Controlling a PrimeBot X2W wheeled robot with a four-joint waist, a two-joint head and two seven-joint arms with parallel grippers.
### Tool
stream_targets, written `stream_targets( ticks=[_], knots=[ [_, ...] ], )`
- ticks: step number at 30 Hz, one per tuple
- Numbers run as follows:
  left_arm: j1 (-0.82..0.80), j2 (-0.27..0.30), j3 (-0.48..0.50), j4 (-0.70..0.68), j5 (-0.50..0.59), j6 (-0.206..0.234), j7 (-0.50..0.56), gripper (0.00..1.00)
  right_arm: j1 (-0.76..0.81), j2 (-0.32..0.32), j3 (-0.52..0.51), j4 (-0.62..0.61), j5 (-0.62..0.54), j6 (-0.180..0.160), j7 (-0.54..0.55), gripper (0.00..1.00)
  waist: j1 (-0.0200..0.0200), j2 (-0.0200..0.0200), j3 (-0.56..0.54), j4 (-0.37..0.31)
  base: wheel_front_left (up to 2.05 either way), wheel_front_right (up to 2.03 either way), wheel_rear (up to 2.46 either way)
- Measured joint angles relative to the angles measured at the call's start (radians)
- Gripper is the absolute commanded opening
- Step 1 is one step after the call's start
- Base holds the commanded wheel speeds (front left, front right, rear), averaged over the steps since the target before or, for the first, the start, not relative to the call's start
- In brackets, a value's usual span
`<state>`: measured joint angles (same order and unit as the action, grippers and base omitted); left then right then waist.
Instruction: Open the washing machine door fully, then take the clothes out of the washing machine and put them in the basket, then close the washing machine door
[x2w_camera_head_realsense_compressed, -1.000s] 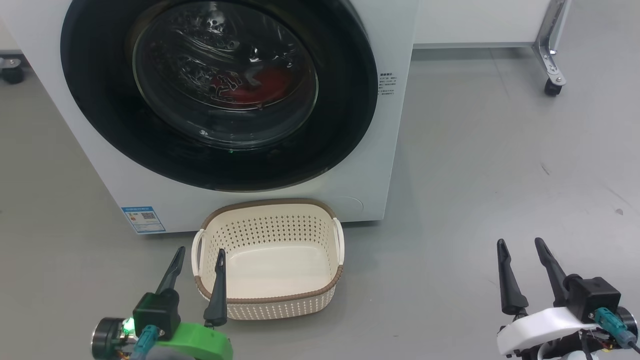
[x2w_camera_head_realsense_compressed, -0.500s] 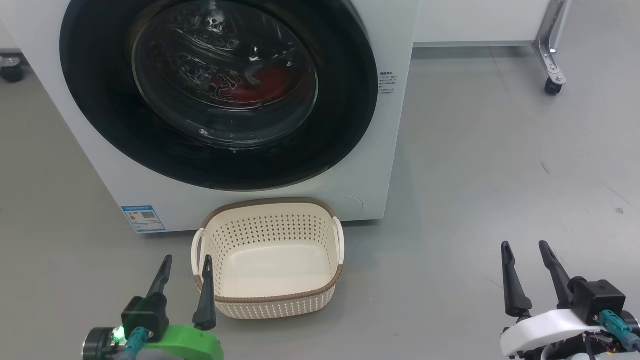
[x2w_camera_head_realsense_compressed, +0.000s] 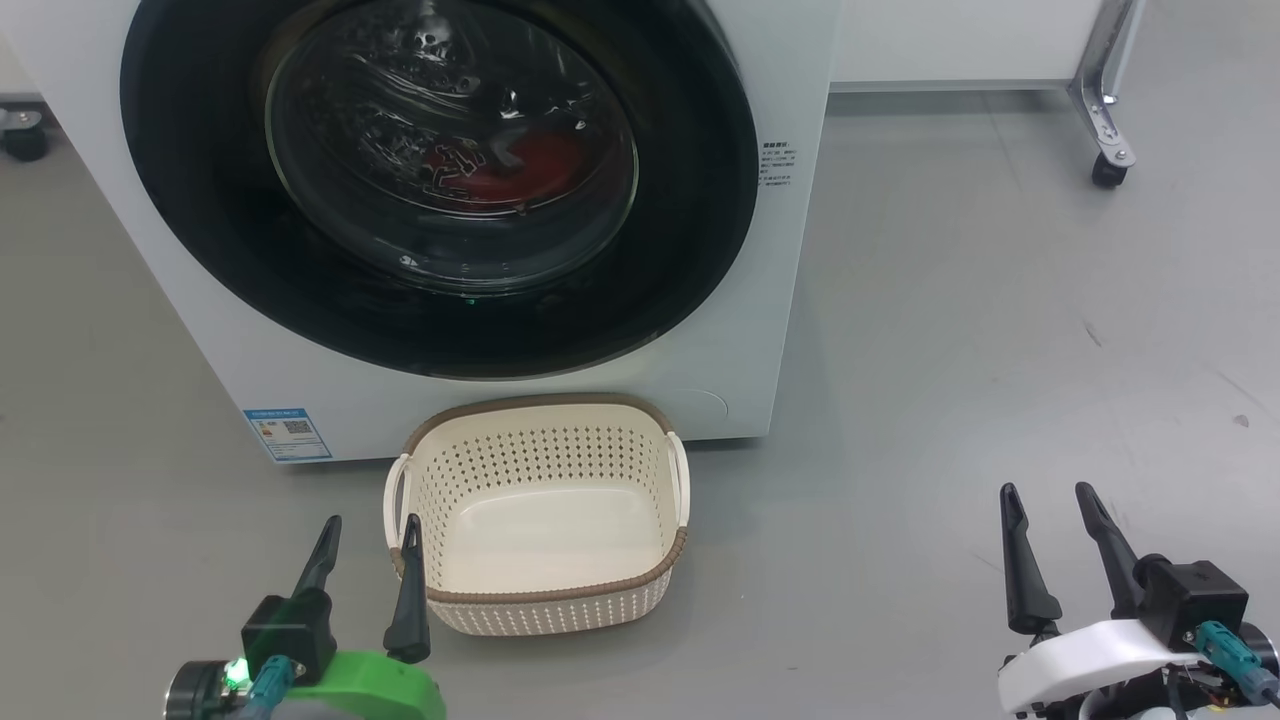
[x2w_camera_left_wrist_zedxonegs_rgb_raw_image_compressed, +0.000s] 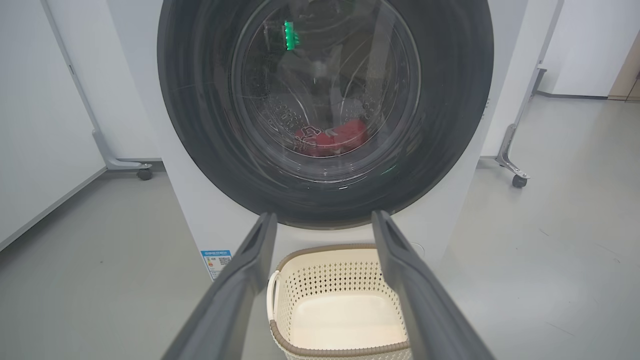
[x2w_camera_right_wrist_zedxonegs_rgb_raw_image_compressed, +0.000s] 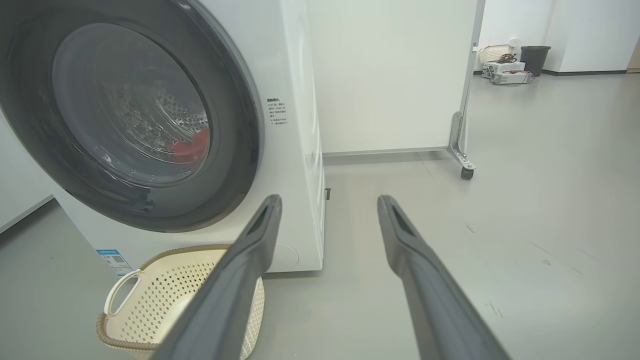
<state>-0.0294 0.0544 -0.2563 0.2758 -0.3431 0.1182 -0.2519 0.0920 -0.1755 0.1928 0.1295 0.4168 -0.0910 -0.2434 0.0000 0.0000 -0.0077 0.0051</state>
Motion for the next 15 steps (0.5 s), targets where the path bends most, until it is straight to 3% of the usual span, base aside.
stream_targets(
  ticks=[3,4,5,15],
  knots=[
    [0.000,-0.001,0.001,0.001,0.000,0.000,0.000,1.00,0.000,0.000,-0.002,0.000,-0.004,0.000,0.000,1.00,0.0000,0.0000,0.001,0.001,0.00,0.00,0.00],
    [0.000,-0.001,0.002,0.001,0.001,0.000,0.000,1.00,0.000,0.000,-0.003,0.000,-0.004,0.000,0.000,0.92,0.0000,0.0000,0.002,0.001,0.00,0.00,0.00],
    [0.000,-0.001,0.003,0.002,0.001,0.000,0.000,1.00,0.000,0.000,-0.003,0.000,-0.004,0.000,0.000,0.00,0.0000,0.0000,0.002,0.001,0.00,0.00,0.00],
    [0.000,-0.004,0.013,0.006,0.002,0.000,0.000,1.00,0.000,0.000,-0.003,0.002,-0.004,0.002,-0.001,0.00,0.0000,0.0000,0.003,0.001,0.00,0.00,0.00]
  ],
)
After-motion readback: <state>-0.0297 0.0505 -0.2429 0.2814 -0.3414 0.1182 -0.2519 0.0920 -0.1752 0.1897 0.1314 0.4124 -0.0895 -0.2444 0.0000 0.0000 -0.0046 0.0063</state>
